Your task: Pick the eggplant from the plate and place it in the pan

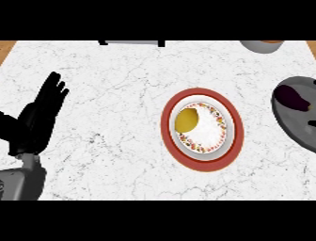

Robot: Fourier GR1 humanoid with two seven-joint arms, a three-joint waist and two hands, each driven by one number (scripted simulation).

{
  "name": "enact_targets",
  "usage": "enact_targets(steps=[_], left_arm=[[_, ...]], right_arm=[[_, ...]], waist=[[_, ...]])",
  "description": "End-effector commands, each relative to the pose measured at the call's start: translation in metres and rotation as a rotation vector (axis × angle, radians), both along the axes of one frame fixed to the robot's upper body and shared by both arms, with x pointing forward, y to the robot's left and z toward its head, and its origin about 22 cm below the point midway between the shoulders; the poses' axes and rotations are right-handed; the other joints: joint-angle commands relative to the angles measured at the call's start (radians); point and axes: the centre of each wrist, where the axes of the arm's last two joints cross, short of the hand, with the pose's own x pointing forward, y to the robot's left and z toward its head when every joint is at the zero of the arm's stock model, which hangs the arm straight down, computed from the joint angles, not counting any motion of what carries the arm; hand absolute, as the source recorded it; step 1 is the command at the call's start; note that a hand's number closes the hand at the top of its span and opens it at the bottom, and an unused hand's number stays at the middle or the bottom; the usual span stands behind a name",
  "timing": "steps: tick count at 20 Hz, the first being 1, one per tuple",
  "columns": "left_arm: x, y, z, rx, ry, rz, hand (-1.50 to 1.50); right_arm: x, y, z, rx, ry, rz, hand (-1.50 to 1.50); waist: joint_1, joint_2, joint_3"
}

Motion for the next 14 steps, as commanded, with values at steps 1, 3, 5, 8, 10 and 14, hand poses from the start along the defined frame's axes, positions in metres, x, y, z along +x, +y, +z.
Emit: enact_targets(steps=[1, 3, 5, 8, 10, 14], left_arm=[[0.002, -0.004, -0.004, -0.011, -0.001, 0.008, 0.0], [-0.007, 0.001, -0.007, 0.003, 0.006, 0.01, 0.0], [-0.005, -0.008, -0.001, -0.002, -0.007, 0.004, 0.0], [0.003, -0.01, -0.004, -0.006, -0.005, 0.01, 0.0], [0.001, -0.006, -0.002, 0.0, 0.016, 0.0, 0.0], [-0.005, 0.014, -0.004, -0.005, 0.006, 0.032, 0.0]], right_arm=[[0.002, -0.016, 0.024, 0.164, -0.086, 0.01, -1.5], [-0.02, -0.027, 0.002, 0.262, -0.139, -0.002, -1.5], [-0.017, -0.037, 0.022, 0.39, -0.163, -0.023, -1.5], [-0.039, -0.057, 0.021, 0.522, -0.18, -0.038, -1.5], [-0.059, -0.078, 0.031, 0.583, -0.177, -0.052, -1.5], [-0.102, -0.109, 0.037, 0.684, -0.186, 0.014, -1.5]], waist=[[-0.007, -0.002, 0.0], [-0.012, -0.004, 0.001], [-0.005, -0.001, 0.002], [-0.017, 0.004, 0.003], [-0.017, 0.002, 0.003], [-0.024, 0.0, 0.004]])
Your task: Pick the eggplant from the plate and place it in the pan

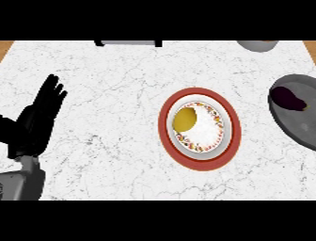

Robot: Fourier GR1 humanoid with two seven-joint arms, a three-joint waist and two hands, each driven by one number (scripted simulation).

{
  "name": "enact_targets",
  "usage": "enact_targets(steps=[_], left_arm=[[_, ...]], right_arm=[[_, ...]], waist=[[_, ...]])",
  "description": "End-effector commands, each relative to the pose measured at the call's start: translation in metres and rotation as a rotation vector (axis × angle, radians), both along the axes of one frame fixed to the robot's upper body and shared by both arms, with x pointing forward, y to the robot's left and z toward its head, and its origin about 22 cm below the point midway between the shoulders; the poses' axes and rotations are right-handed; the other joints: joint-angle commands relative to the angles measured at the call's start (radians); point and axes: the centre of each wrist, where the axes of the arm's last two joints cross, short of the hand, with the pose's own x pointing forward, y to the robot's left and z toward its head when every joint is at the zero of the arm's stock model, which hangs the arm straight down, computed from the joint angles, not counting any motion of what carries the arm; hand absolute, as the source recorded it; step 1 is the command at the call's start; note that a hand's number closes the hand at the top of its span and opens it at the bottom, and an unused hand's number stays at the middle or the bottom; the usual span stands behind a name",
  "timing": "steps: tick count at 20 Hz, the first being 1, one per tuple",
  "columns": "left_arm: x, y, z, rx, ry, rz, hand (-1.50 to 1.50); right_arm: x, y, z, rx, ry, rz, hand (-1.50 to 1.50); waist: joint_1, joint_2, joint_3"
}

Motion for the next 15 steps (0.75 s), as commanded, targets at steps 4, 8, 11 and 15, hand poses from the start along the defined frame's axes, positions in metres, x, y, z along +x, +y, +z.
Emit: enact_targets(steps=[4, 8, 11, 15], left_arm=[[-0.001, 0.001, -0.003, 0.014, 0.005, 0.019, 0.0], [-0.003, 0.003, -0.001, 0.004, 0.009, 0.016, 0.0], [-0.004, 0.012, 0.002, 0.007, -0.016, 0.026, 0.0], [0.005, 0.0, 0.008, 0.0, -0.006, 0.01, 0.0]], right_arm=[[-0.047, -0.036, 0.015, 0.211, -0.055, 0.143, -1.5], [-0.07, -0.046, 0.011, 0.191, -0.048, 0.142, -1.5], [-0.078, -0.052, 0.018, 0.163, -0.056, 0.13, -1.5], [-0.074, -0.058, 0.043, 0.142, -0.06, 0.123, -1.5]], waist=[[-0.016, -0.002, 0.003], [-0.021, -0.007, 0.005], [-0.017, -0.007, 0.004], [-0.014, -0.006, 0.003]])
